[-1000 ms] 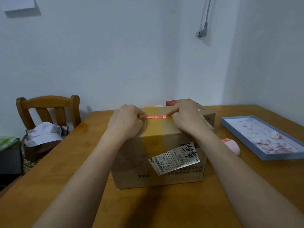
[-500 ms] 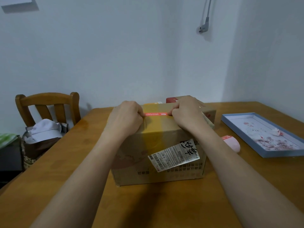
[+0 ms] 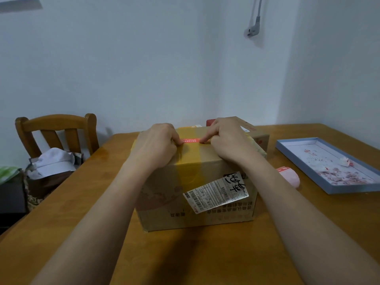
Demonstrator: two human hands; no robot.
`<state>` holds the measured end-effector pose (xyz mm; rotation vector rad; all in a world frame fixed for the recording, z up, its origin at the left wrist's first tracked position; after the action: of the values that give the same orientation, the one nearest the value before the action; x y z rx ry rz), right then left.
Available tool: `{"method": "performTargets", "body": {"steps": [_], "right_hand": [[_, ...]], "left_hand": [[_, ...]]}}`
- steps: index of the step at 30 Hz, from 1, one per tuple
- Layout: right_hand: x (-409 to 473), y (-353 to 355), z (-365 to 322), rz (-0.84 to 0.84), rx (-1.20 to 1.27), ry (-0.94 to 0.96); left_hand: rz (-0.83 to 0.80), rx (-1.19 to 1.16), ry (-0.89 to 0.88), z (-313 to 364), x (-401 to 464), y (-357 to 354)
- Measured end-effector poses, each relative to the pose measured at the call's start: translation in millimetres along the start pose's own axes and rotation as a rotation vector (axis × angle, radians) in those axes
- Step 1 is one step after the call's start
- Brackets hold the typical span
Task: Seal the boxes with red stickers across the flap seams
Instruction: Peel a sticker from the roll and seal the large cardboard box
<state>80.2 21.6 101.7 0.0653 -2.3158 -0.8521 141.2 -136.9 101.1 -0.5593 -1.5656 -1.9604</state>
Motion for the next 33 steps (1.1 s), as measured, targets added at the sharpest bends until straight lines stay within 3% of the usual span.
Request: {"method": "performTargets", "body": {"steps": [6,11,15,22,29,33], "right_hand": [[0,2,0,0.005,0.010,-0.013],[1,1,0,0.009,0.024,-0.010],[2,-1,2,0.009,0.024,-0.001],[4,-3,6,0.020,0.037,-0.013],[2,-3,5,0.011,0.029,-0.012],[2,4,5,0.096,0.094,-0.018]], "left_hand": [[0.130,-0.042,0.035,0,-3,7],[0.030,-0.046,-0.045,4,-2,4],[-0.008,-0.048,0.005,3,-1,1],[0.092,-0.094,0.012,1,-2,8],[0.011,-0.028,-0.017,8,-1,4],[0.122,-0.031,0.008,11,-3,13]]}}
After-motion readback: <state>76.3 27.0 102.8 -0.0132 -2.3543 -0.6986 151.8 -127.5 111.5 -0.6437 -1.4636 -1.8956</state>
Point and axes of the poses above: each hand's wrist, its own x-axis towards the middle knuckle, its own y-axis out of the back of the hand, z = x × y, the point moved 6 cm from there along x, towards the middle knuckle, and after that the axes turned 13 degrees about z, right-handed, at the moved point
